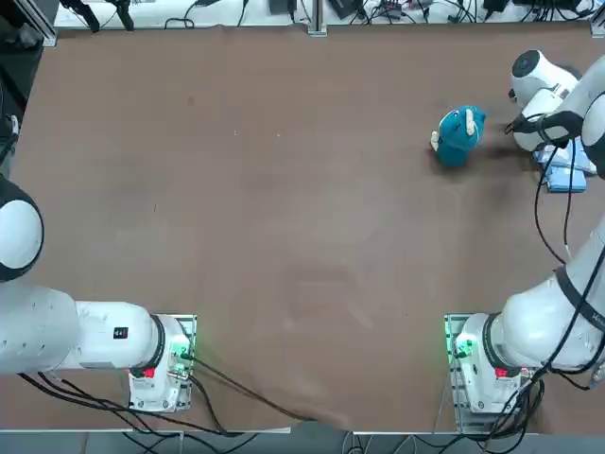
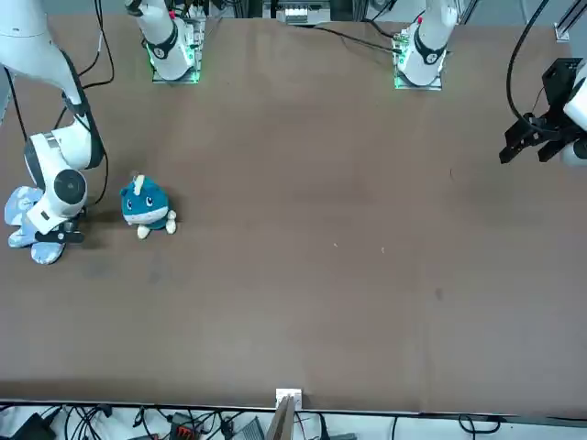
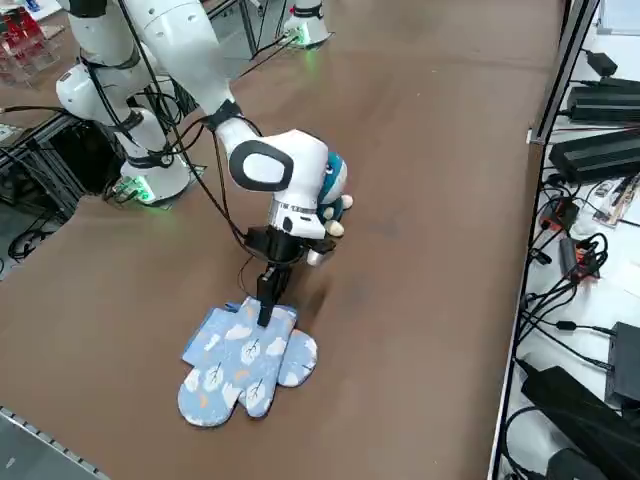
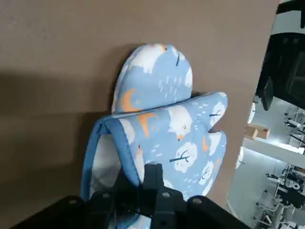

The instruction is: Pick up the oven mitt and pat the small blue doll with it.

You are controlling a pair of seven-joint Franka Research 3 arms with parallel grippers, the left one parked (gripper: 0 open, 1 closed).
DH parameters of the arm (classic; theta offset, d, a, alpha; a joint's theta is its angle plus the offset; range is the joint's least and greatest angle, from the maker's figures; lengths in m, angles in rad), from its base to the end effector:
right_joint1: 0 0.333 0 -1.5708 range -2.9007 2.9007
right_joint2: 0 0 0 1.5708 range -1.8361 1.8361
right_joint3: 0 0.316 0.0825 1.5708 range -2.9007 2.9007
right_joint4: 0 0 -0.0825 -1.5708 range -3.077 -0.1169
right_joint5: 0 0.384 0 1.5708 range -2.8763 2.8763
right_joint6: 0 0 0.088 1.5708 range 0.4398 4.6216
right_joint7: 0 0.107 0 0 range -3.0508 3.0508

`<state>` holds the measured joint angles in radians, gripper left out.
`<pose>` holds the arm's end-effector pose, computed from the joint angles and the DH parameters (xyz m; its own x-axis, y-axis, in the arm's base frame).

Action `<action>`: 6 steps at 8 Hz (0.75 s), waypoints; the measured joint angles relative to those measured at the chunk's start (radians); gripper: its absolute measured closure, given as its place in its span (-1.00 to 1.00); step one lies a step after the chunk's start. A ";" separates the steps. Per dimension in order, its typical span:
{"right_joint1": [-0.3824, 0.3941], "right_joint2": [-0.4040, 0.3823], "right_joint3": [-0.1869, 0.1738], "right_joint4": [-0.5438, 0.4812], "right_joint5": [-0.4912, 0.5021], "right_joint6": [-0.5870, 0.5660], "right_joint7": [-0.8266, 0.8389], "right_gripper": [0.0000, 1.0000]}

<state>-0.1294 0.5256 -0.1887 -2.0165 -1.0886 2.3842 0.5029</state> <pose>0.5585 -0.1922 0.1839 0.9924 0.0466 -0.1139 0.1125 -0.7180 0.6869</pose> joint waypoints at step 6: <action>-0.001 -0.083 -0.003 0.077 0.003 -0.004 -0.043 0.91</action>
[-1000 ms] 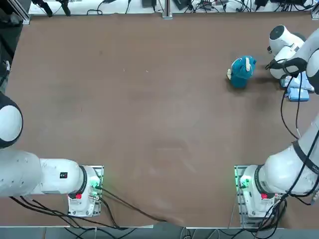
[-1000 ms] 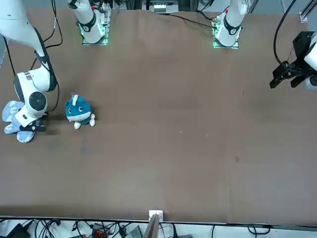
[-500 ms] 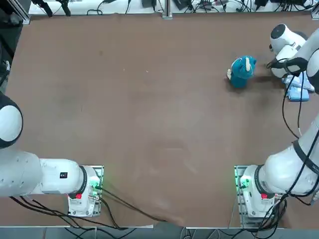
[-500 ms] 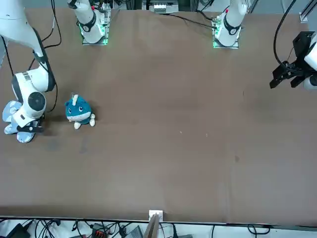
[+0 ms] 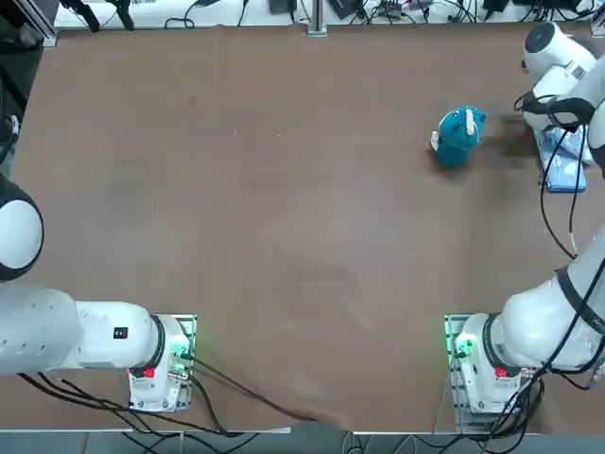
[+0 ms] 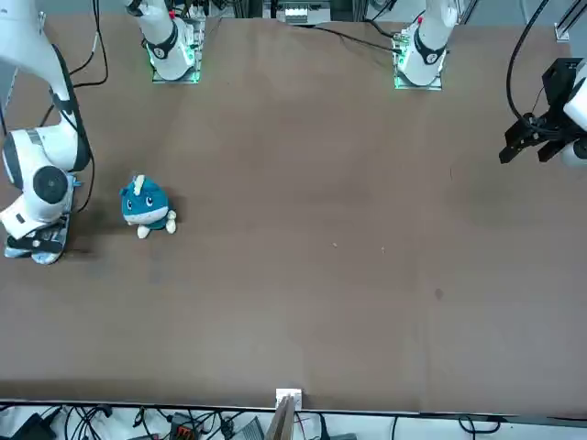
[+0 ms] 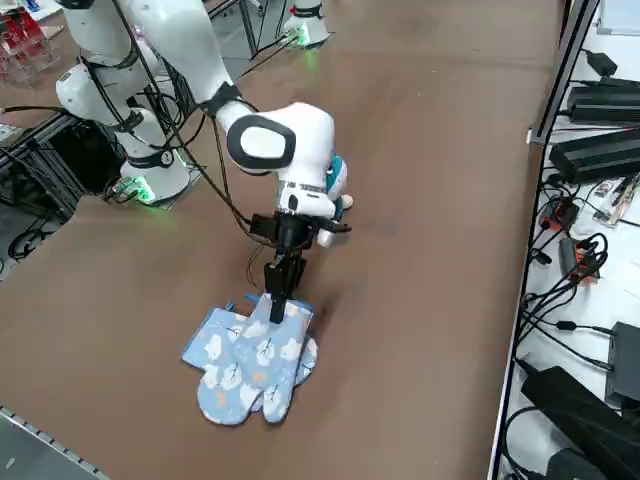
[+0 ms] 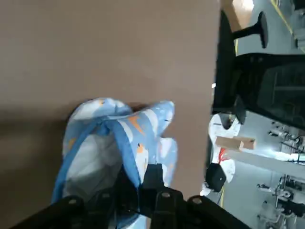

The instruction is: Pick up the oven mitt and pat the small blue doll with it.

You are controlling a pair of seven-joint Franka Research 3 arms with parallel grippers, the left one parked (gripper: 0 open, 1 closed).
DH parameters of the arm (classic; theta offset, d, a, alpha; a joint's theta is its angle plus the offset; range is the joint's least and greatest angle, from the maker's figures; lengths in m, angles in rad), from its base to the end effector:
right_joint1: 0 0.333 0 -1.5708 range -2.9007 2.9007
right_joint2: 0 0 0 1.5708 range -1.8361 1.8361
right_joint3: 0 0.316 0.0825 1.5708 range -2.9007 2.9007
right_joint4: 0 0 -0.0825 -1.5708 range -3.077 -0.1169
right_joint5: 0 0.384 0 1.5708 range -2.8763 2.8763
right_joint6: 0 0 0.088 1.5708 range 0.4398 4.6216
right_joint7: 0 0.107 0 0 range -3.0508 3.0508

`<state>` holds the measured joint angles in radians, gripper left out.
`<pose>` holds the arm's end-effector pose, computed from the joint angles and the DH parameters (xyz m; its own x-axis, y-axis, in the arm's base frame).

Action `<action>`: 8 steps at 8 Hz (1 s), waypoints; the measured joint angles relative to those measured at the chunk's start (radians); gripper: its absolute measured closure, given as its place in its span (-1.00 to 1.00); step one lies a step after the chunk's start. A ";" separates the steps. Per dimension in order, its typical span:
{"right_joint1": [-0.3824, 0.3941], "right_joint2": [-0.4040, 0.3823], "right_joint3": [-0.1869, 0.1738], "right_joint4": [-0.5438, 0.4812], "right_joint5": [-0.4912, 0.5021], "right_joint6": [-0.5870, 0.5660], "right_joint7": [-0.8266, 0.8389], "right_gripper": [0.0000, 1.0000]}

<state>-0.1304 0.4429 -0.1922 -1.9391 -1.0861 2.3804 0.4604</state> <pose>0.5933 -0.2018 0.2635 0.9973 0.0731 0.0072 0.0454 -0.6905 0.7219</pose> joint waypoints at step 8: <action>0.029 -0.157 0.153 0.298 0.654 -0.680 -0.536 0.91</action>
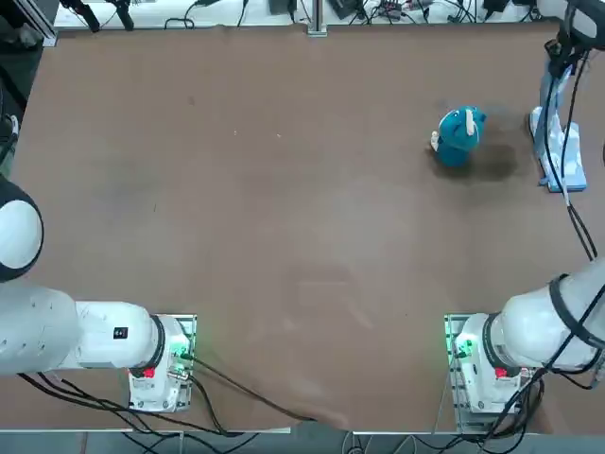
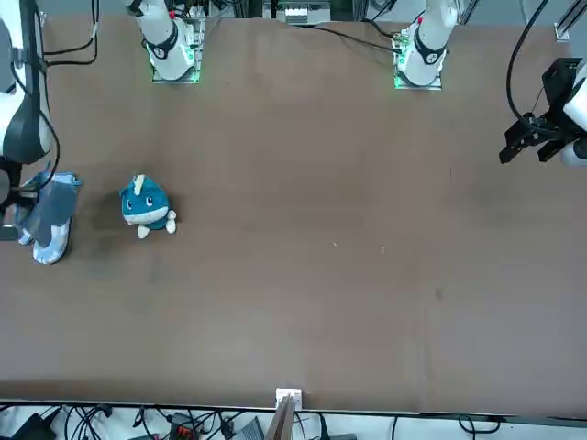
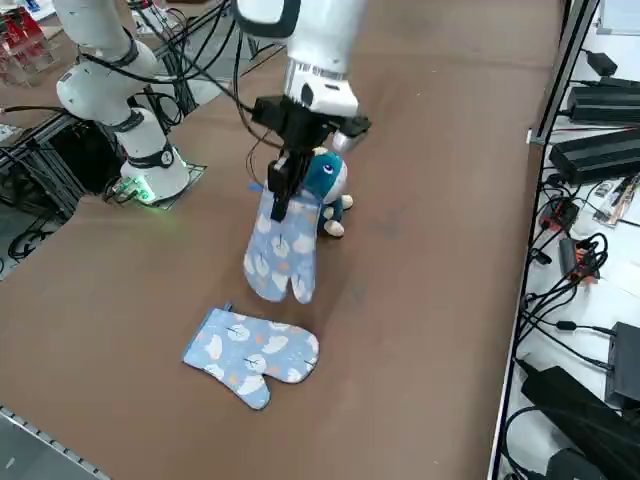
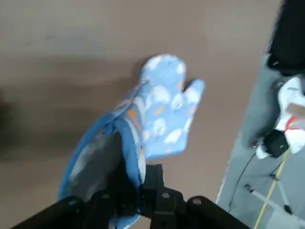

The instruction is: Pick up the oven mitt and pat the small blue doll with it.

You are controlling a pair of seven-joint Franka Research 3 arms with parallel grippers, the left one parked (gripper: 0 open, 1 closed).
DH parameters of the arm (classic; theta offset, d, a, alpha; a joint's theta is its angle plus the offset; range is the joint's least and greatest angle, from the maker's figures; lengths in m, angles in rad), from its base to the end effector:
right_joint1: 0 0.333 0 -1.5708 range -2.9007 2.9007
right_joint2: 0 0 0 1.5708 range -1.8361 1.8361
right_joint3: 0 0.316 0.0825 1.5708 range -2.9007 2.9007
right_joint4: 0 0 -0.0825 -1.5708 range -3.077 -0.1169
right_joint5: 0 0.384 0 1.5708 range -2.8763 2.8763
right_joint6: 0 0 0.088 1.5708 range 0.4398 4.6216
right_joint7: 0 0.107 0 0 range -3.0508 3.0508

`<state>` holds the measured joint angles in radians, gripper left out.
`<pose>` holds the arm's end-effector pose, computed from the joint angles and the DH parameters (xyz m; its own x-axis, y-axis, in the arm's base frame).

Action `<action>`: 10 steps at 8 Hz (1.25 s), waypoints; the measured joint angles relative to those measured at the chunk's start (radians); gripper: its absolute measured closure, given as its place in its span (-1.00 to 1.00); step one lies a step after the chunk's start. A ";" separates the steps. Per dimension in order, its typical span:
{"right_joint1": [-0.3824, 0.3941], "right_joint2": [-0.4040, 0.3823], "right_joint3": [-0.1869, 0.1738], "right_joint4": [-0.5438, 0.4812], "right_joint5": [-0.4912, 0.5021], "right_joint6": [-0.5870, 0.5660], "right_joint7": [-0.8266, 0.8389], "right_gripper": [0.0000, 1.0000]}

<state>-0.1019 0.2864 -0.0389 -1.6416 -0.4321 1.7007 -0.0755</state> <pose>0.6103 -0.1244 0.4405 0.9637 -0.0142 -0.2666 0.0925 -0.9190 0.3833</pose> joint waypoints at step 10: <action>0.125 0.101 0.063 0.130 0.140 -0.110 0.100 0.91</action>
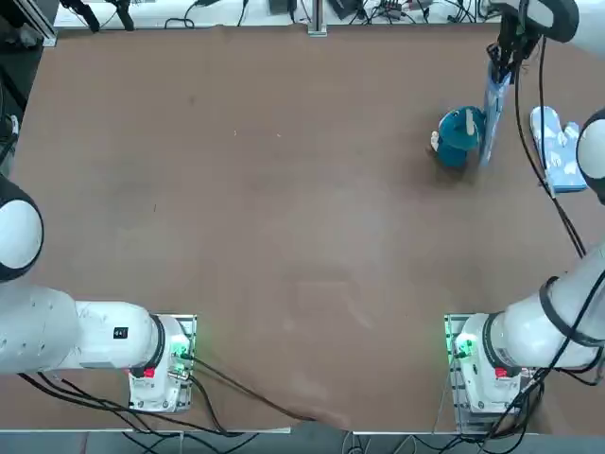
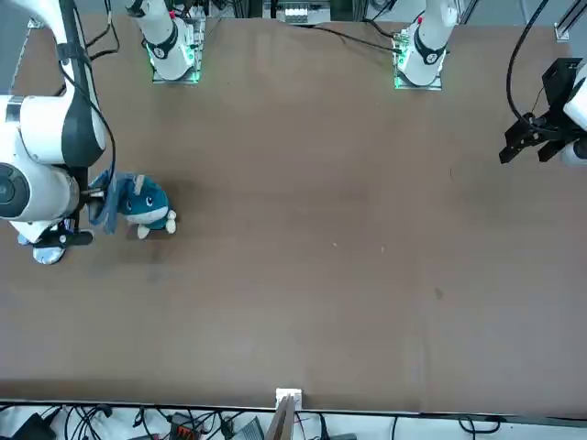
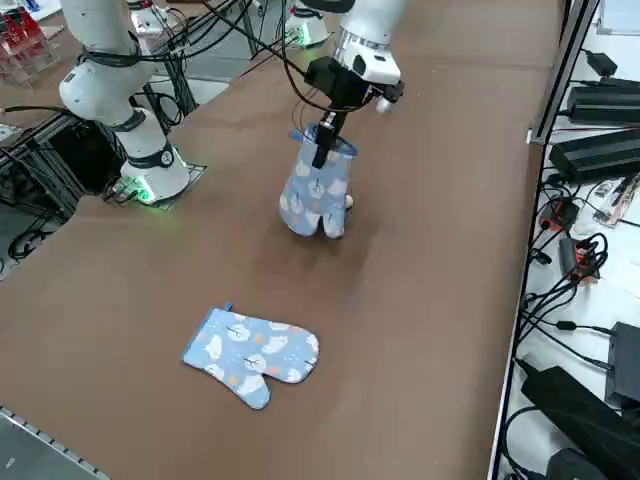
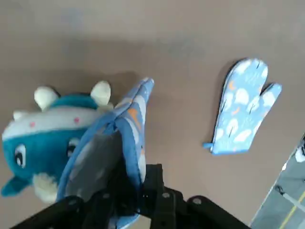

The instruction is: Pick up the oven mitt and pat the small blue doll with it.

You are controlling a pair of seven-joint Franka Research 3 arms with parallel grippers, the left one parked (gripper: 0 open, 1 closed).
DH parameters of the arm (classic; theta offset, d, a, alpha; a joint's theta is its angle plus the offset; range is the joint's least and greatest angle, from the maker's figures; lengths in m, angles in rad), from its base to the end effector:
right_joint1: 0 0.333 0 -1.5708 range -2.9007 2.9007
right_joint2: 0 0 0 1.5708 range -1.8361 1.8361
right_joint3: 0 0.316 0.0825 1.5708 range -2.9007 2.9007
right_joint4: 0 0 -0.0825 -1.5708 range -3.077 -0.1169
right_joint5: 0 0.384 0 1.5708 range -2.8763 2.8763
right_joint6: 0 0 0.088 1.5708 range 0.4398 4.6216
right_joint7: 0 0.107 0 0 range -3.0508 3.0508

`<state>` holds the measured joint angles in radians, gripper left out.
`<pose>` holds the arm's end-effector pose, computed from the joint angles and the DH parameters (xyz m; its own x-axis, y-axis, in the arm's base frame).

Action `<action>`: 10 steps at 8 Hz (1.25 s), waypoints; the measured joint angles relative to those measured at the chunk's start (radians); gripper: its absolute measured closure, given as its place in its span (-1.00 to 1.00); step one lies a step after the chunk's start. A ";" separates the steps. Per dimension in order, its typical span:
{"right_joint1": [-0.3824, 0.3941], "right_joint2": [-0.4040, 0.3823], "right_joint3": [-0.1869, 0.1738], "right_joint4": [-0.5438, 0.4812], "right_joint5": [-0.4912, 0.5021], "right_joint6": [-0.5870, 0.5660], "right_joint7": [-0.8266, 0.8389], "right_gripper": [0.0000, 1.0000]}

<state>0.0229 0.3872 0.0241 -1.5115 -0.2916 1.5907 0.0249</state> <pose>0.6394 -0.0022 0.4242 0.9544 0.0277 -0.2971 0.1121 -0.9560 0.2709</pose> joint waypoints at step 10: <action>-0.008 0.050 0.001 0.158 -0.012 -0.188 0.058 0.91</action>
<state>0.0153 0.4376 0.0251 -1.3536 -0.3037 1.4028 0.0825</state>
